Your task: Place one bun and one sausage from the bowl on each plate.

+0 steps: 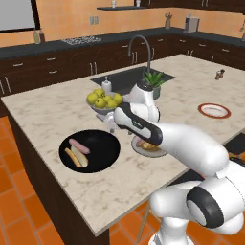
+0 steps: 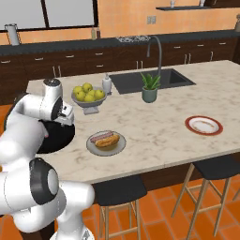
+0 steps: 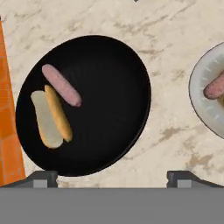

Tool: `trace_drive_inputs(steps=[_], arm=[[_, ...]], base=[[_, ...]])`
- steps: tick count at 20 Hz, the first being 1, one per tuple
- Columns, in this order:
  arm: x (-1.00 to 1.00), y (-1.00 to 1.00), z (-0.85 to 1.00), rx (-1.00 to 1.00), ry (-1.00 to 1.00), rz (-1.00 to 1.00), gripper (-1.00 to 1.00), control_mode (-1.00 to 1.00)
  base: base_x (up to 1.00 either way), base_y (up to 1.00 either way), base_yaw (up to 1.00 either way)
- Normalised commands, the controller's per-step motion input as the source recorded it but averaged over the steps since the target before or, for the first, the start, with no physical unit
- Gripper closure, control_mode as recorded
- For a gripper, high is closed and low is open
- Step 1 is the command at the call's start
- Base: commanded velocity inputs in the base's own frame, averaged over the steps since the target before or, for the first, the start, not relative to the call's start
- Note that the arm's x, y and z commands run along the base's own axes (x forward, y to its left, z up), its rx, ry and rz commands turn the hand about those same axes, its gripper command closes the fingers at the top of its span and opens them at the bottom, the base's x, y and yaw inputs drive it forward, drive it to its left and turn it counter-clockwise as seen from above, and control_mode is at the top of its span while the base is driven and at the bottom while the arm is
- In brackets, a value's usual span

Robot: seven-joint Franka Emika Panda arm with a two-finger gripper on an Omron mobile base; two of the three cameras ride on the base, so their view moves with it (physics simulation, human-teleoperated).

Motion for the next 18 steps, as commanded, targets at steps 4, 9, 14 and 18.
trace_drive_inputs(steps=[4, 9, 14, 18], arm=[[-0.54, 1.0, -0.23, -0.26, 0.04, 0.45, -1.0, -1.0], [-0.07, 0.97, -0.56, -0.29, 0.04, 0.35, -1.0, -1.0], [0.47, 0.72, -0.41, -0.03, 0.03, 0.13, -1.0, -1.0], [0.39, 0.09, -0.35, 0.0, 0.02, 0.01, -1.0, -1.0]], base=[[0.0, 0.0, 0.0], [0.0, 0.0, 0.0], [0.0, 0.0, 0.0], [0.0, 0.0, 0.0]])
